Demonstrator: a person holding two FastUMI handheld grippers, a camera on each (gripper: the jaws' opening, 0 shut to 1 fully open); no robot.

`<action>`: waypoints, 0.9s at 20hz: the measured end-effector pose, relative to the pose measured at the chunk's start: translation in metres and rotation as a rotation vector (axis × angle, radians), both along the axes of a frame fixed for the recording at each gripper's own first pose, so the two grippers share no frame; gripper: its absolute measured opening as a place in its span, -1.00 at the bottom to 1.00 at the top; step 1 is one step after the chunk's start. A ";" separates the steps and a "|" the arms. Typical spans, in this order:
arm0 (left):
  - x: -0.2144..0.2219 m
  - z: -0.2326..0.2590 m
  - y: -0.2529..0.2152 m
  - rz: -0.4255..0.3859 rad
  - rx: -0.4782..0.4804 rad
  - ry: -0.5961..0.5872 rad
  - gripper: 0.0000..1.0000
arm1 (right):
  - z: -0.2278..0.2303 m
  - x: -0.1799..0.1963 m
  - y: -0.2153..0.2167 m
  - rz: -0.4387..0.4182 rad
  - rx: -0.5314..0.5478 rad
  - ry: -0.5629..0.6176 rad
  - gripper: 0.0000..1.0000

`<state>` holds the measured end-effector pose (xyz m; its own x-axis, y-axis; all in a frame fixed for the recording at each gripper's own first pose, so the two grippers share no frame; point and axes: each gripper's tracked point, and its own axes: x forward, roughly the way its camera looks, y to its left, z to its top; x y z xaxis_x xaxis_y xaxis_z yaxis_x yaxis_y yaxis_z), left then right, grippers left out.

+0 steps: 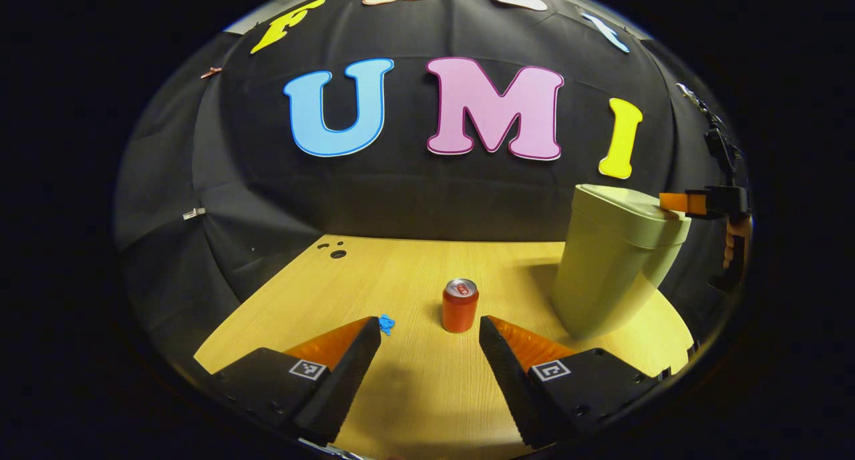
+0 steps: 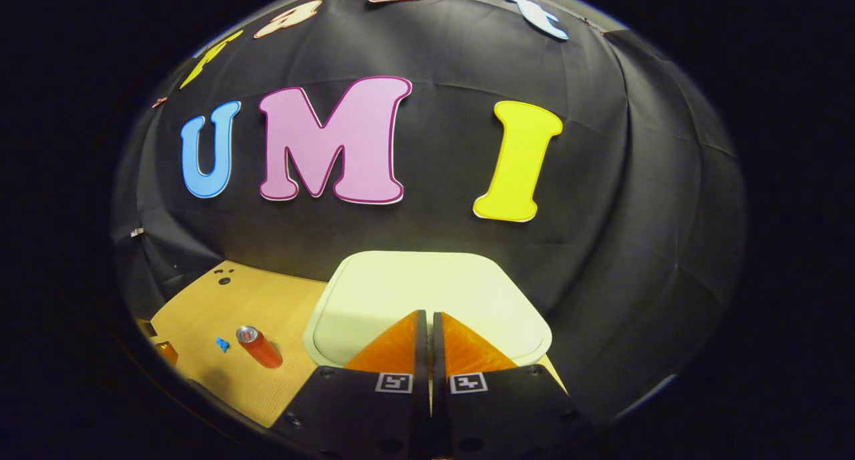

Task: Press the lid of the desktop garbage bin to open it, pick up the crumpled paper on the desktop and throw it into the bin, then pick up the pop can on the desktop and drop it into the bin, and finally close the garbage bin lid.

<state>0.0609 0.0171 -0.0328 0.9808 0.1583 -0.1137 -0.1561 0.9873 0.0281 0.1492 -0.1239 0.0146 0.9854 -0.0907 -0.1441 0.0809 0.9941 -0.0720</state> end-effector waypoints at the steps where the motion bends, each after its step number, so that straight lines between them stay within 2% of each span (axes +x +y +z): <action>1: 0.001 -0.001 -0.001 0.009 -0.001 0.006 0.92 | -0.001 0.000 0.000 0.006 0.017 0.001 -0.89; 5: 0.012 -0.002 -0.012 0.032 -0.044 0.025 0.92 | -0.003 -0.001 0.001 0.038 0.057 -0.013 -0.89; 9: 0.020 0.010 -0.023 0.015 -0.019 0.008 0.92 | -0.001 -0.001 0.000 0.045 0.053 -0.026 -0.89; 10: 0.020 0.014 -0.024 0.008 -0.012 0.001 0.92 | 0.001 -0.002 0.001 0.048 0.046 -0.029 -0.89; 11: 0.020 0.018 -0.024 0.005 -0.006 -0.008 0.92 | 0.005 -0.002 0.001 0.047 0.037 -0.036 -0.81; 12: 0.020 0.022 -0.022 0.005 -0.003 -0.021 0.92 | 0.006 -0.001 0.002 0.049 0.013 -0.038 -0.89; 14: 0.018 0.028 -0.017 0.007 -0.005 -0.038 0.92 | 0.008 -0.004 0.002 0.054 -0.056 -0.027 -0.89; 15: 0.018 0.028 -0.014 0.008 -0.010 -0.039 0.92 | 0.012 -0.006 0.006 0.062 -0.065 -0.032 -0.81; 16: 0.017 0.027 -0.011 0.007 -0.015 -0.036 0.92 | 0.019 -0.009 0.009 0.066 -0.056 -0.044 -0.81; 17: 0.017 0.026 -0.006 0.006 -0.019 -0.035 0.92 | 0.028 -0.012 0.012 0.064 -0.043 -0.064 -0.89; 18: 0.017 0.023 -0.001 0.007 -0.026 -0.029 0.92 | 0.040 -0.015 0.014 0.054 -0.037 -0.088 -0.81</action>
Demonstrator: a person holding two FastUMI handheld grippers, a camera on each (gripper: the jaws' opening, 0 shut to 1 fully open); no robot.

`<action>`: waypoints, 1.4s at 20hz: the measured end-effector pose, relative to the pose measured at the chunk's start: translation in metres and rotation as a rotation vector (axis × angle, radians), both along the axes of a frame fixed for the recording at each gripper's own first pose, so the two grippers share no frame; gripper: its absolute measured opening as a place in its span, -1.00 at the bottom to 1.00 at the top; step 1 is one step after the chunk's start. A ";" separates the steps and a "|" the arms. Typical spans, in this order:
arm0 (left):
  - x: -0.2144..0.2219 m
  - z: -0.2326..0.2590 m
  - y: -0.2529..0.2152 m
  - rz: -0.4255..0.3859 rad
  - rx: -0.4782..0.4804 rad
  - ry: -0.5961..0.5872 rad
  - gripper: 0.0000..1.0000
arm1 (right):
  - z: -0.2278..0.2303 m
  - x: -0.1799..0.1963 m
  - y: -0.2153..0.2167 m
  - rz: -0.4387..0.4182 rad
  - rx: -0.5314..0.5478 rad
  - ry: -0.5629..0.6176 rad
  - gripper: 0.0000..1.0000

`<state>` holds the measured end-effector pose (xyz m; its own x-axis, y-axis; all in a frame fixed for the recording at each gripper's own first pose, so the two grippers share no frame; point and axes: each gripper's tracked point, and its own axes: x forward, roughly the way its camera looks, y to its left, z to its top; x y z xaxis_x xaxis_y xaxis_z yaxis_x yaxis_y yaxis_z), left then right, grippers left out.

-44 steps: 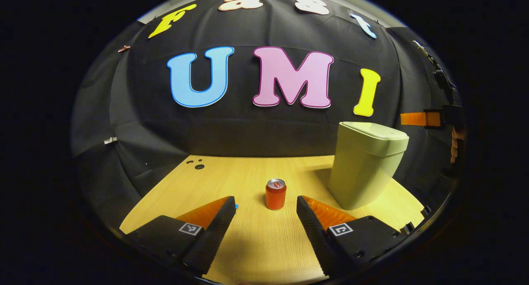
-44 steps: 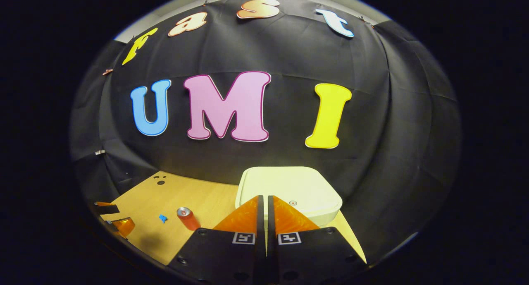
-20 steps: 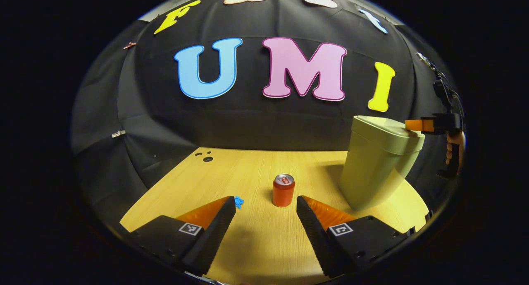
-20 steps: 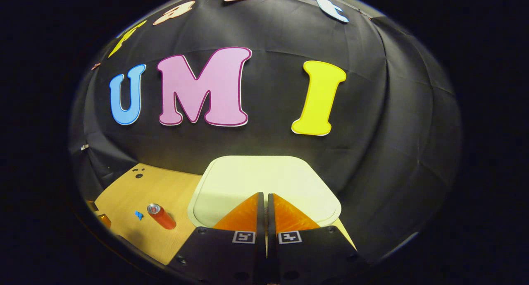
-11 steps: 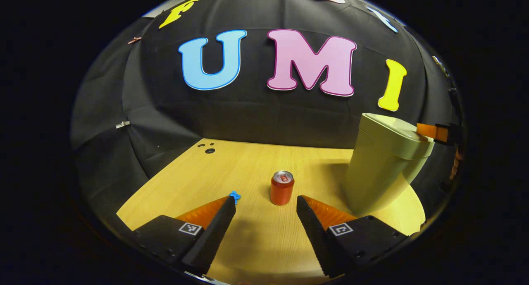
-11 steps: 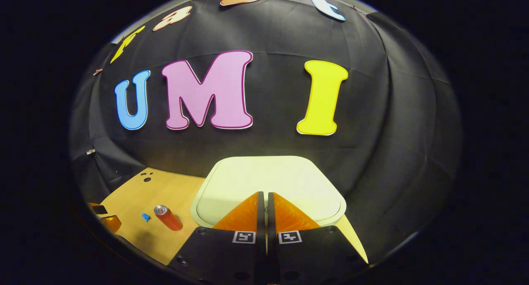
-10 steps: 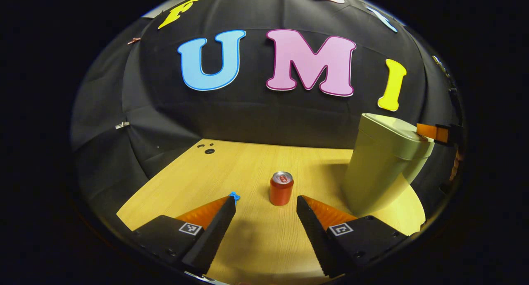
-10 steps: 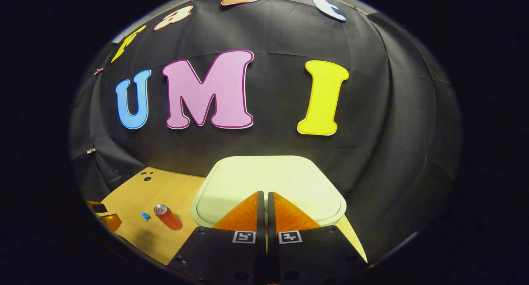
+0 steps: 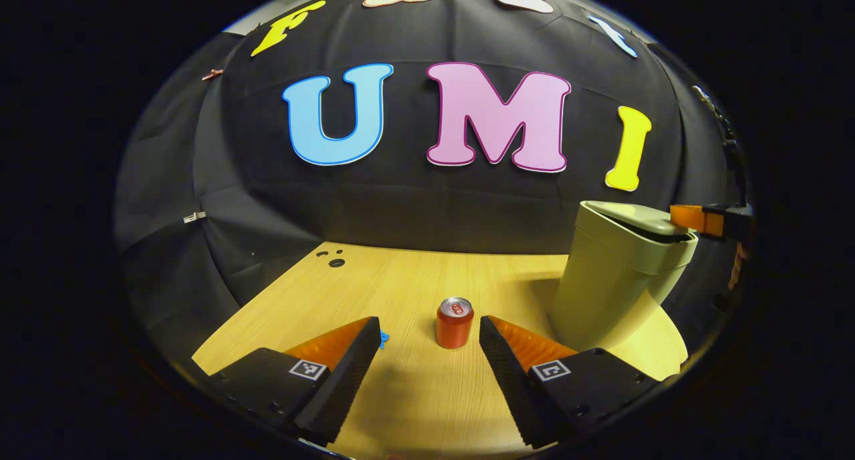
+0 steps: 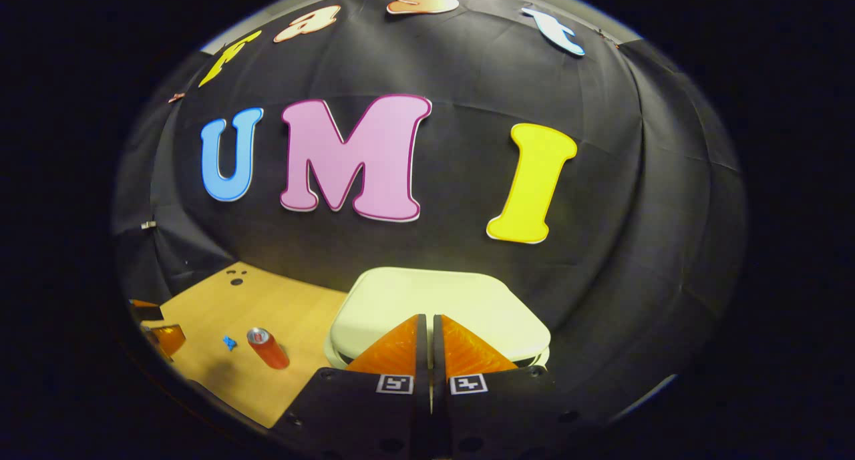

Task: Press the lid of the desktop garbage bin to open it, pick up the crumpled paper on the desktop and throw it into the bin, then pick up the pop can on the desktop and drop it into the bin, and finally close the garbage bin lid.

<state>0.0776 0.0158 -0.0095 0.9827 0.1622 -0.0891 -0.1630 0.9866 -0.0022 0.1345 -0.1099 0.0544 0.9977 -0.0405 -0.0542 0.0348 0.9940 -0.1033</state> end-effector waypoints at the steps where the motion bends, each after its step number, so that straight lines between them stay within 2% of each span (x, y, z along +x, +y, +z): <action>1: 0.000 -0.003 0.007 0.004 -0.009 0.009 0.92 | 0.011 -0.004 0.003 -0.007 0.006 -0.022 -0.81; 2: -0.001 -0.006 0.015 0.009 -0.019 0.011 0.92 | 0.022 -0.005 0.007 -0.008 0.016 -0.041 -0.89; 3: -0.001 -0.007 0.022 0.014 -0.026 0.010 0.92 | 0.031 -0.007 0.012 -0.004 0.026 -0.054 -0.81; 4: -0.002 -0.010 0.028 0.016 -0.029 0.013 0.92 | 0.038 -0.011 0.015 -0.004 0.035 -0.067 -0.89; 6: -0.004 -0.010 0.036 0.005 -0.025 0.009 0.92 | 0.046 -0.016 0.020 -0.012 0.055 -0.078 -0.89; 8: -0.008 -0.006 0.047 -0.009 0.005 -0.012 0.92 | 0.048 -0.025 0.031 -0.008 0.086 -0.067 -0.90; 9: -0.011 -0.003 0.052 -0.013 0.023 -0.024 0.92 | 0.051 -0.029 0.036 -0.008 0.098 -0.067 -0.81; 10: -0.013 0.000 0.057 -0.020 0.038 -0.036 0.92 | 0.056 -0.033 0.040 -0.007 0.110 -0.075 -0.89; 11: -0.014 0.002 0.062 -0.024 0.053 -0.047 0.92 | 0.059 -0.037 0.046 -0.004 0.119 -0.083 -0.89; 14: -0.019 0.000 0.074 -0.029 0.081 -0.059 0.92 | 0.057 -0.046 0.059 -0.010 0.125 -0.080 -0.89; 19: -0.026 -0.011 0.082 -0.035 0.061 -0.041 0.92 | 0.040 -0.061 0.081 -0.008 0.107 -0.046 -0.89; 20: -0.028 -0.013 0.084 -0.038 0.064 -0.038 0.92 | 0.035 -0.064 0.085 -0.006 0.105 -0.037 -0.70; 21: -0.028 -0.013 0.084 -0.044 0.068 -0.035 0.92 | 0.031 -0.068 0.088 -0.006 0.106 -0.029 -0.72; 23: -0.029 -0.016 0.086 -0.057 0.067 -0.031 0.92 | 0.026 -0.073 0.094 -0.003 0.117 -0.026 -0.56; 24: -0.031 -0.017 0.089 -0.059 0.062 -0.030 0.92 | 0.023 -0.077 0.097 -0.002 0.121 -0.024 -0.24; 26: -0.032 -0.020 0.094 -0.060 0.038 -0.031 0.92 | 0.017 -0.083 0.102 0.000 0.124 -0.025 0.11; 27: -0.032 -0.021 0.096 -0.061 0.025 -0.034 0.92 | 0.015 -0.087 0.104 0.000 0.124 -0.030 0.17; 28: -0.031 -0.024 0.100 -0.062 0.011 -0.033 0.92 | 0.014 -0.090 0.106 -0.001 0.123 -0.034 0.56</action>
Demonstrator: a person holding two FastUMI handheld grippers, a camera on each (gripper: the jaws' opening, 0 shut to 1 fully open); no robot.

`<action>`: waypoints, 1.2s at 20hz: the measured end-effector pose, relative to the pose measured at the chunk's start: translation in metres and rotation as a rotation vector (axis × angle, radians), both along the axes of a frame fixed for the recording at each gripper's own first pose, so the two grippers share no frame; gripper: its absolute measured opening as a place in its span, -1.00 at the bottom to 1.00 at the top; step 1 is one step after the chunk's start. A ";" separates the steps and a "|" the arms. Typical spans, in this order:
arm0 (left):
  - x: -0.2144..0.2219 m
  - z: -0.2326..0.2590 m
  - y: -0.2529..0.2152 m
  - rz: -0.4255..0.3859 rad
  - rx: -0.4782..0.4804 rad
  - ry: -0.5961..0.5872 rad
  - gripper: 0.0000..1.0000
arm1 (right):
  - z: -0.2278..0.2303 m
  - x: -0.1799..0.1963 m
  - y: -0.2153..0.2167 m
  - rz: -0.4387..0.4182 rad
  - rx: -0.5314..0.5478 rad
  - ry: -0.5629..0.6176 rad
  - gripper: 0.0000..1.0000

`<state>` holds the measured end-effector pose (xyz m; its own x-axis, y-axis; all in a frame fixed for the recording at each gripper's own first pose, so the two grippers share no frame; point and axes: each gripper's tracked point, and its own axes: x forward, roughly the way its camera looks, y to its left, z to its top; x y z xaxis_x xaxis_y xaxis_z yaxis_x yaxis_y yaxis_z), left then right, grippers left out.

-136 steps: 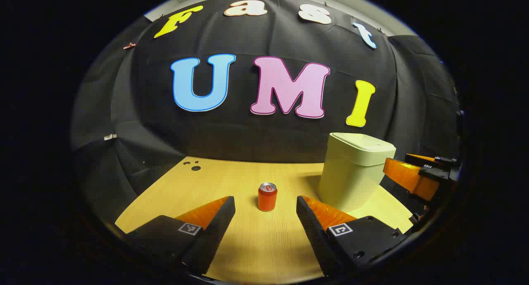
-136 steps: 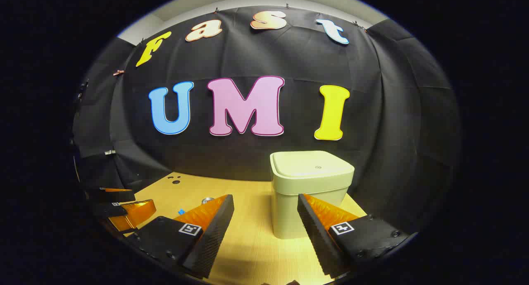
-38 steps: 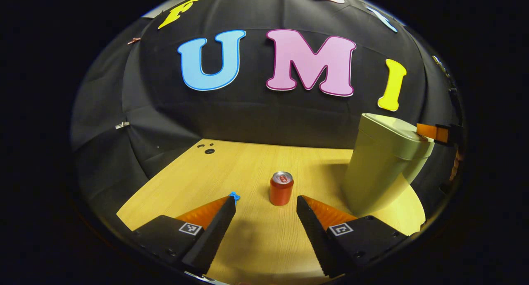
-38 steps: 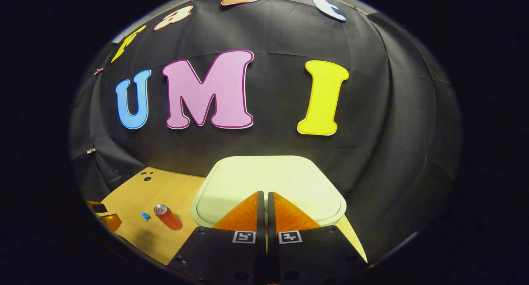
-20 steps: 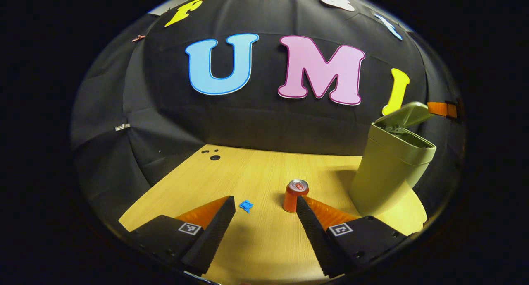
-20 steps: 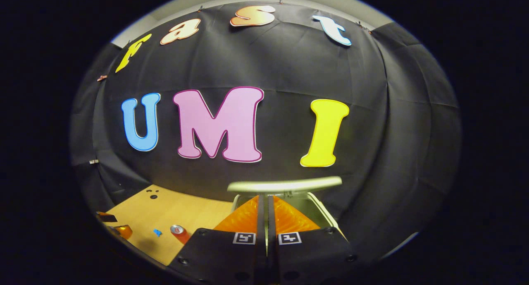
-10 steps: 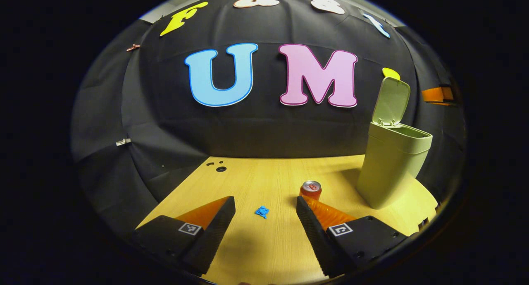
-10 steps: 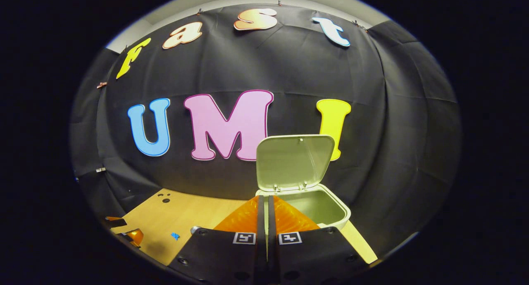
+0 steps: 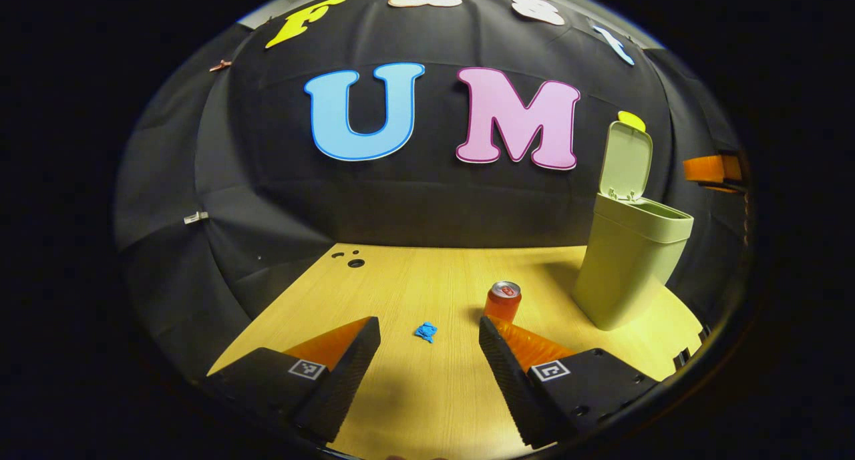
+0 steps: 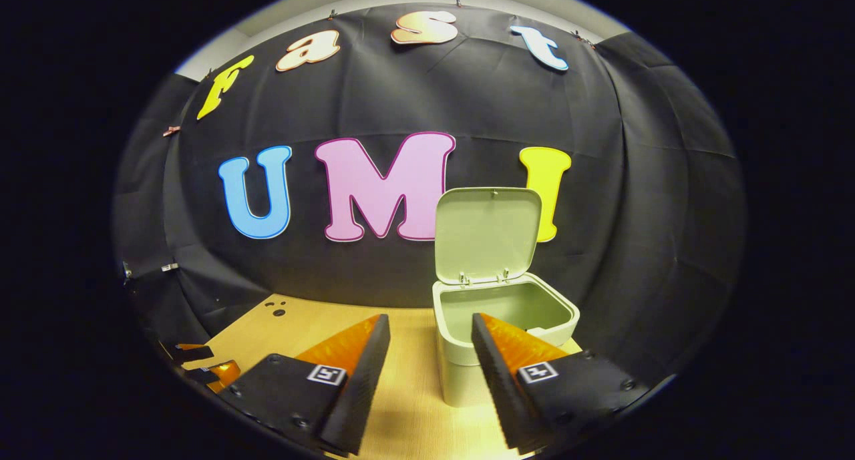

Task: Press the lid of the desktop garbage bin to open it, pick up the crumpled paper on the desktop and throw it into the bin, then pick up the pop can on the desktop and drop it into the bin, and finally close the garbage bin lid.

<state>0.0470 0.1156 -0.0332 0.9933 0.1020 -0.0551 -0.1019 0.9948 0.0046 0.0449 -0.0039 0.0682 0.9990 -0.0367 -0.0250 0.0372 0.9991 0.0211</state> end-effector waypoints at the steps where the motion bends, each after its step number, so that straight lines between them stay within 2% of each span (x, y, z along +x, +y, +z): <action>1: 0.003 -0.004 0.004 0.001 -0.014 0.008 0.92 | -0.004 -0.002 0.002 0.000 -0.001 0.001 0.68; 2: 0.005 -0.009 0.008 0.001 -0.033 0.018 0.92 | -0.007 -0.005 0.003 0.000 -0.004 0.004 0.85; 4: 0.014 -0.017 0.017 0.001 -0.057 0.041 0.92 | -0.009 -0.012 0.004 -0.010 -0.012 0.004 0.99; 10: 0.058 -0.030 0.036 -0.022 -0.070 0.098 0.92 | -0.023 -0.029 -0.001 -0.045 -0.022 0.036 0.99; 17: 0.137 -0.065 0.028 -0.071 -0.048 0.194 0.92 | -0.044 -0.043 -0.018 -0.106 -0.049 0.107 0.99; 24: 0.198 -0.121 0.027 -0.031 -0.056 0.316 0.92 | -0.059 -0.049 -0.022 -0.133 -0.050 0.169 0.96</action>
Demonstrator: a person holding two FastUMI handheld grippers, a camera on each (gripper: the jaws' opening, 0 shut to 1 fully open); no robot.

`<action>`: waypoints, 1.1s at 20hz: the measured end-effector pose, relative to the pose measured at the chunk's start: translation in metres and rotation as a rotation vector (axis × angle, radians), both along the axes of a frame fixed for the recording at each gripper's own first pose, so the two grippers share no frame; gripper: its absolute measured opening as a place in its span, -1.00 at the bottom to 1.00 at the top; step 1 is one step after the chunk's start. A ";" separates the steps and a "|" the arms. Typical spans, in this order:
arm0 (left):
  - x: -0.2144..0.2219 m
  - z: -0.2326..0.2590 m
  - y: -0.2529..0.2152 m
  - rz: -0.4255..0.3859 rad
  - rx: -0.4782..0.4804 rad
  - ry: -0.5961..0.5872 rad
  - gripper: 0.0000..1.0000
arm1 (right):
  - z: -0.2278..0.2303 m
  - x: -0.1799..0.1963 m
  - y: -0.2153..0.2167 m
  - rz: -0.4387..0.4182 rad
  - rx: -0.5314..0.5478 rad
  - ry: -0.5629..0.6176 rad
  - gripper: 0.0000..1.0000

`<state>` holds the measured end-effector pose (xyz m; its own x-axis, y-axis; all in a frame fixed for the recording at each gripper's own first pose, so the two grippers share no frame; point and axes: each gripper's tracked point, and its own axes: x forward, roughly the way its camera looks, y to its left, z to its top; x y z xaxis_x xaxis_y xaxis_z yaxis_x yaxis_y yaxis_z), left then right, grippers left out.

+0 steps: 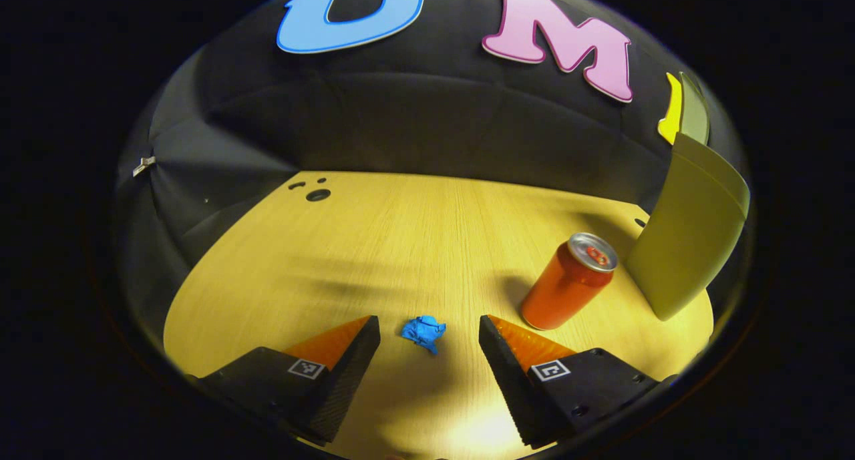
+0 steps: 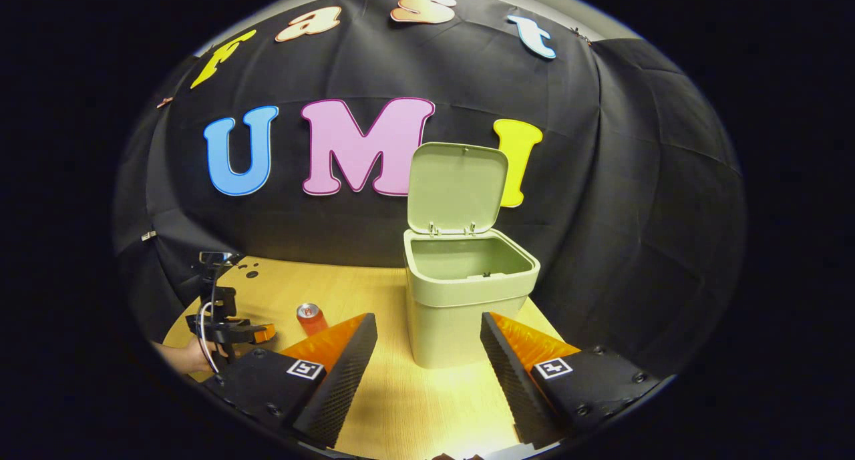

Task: Press the lid of the desktop garbage bin to open it, pick up the crumpled paper on the desktop and throw it into the bin, then pick up the pop can on the desktop and drop it into the bin, and finally close the garbage bin lid.

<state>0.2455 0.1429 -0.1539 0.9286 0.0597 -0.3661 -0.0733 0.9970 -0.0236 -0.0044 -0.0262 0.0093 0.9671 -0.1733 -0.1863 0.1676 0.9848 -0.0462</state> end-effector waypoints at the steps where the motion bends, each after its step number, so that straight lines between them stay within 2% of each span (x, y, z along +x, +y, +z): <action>1: 0.006 -0.005 0.002 0.001 0.007 0.013 0.92 | -0.005 0.001 -0.003 -0.006 0.007 0.013 0.96; 6: 0.023 -0.029 0.001 0.000 0.015 0.063 0.92 | -0.017 0.006 -0.007 -0.025 0.013 0.054 0.96; 12: 0.027 -0.032 -0.001 -0.001 0.068 0.050 0.84 | -0.022 0.011 0.000 -0.007 0.013 0.066 0.96; 14: 0.028 -0.032 -0.006 -0.007 0.076 0.037 0.66 | -0.023 0.010 0.004 -0.004 0.017 0.069 0.96; 15: 0.029 -0.032 -0.006 -0.011 0.080 0.031 0.50 | -0.025 0.010 0.005 -0.003 0.018 0.072 0.96; 16: 0.028 -0.033 -0.008 -0.018 0.080 0.026 0.48 | -0.027 0.009 0.006 0.000 0.018 0.076 0.96; 21: 0.021 -0.034 -0.011 -0.034 0.118 0.004 -0.03 | -0.028 0.003 0.002 -0.006 0.024 0.083 0.96; 22: 0.022 -0.035 -0.012 -0.038 0.118 0.008 -0.07 | -0.027 0.001 0.001 -0.009 0.019 0.083 0.96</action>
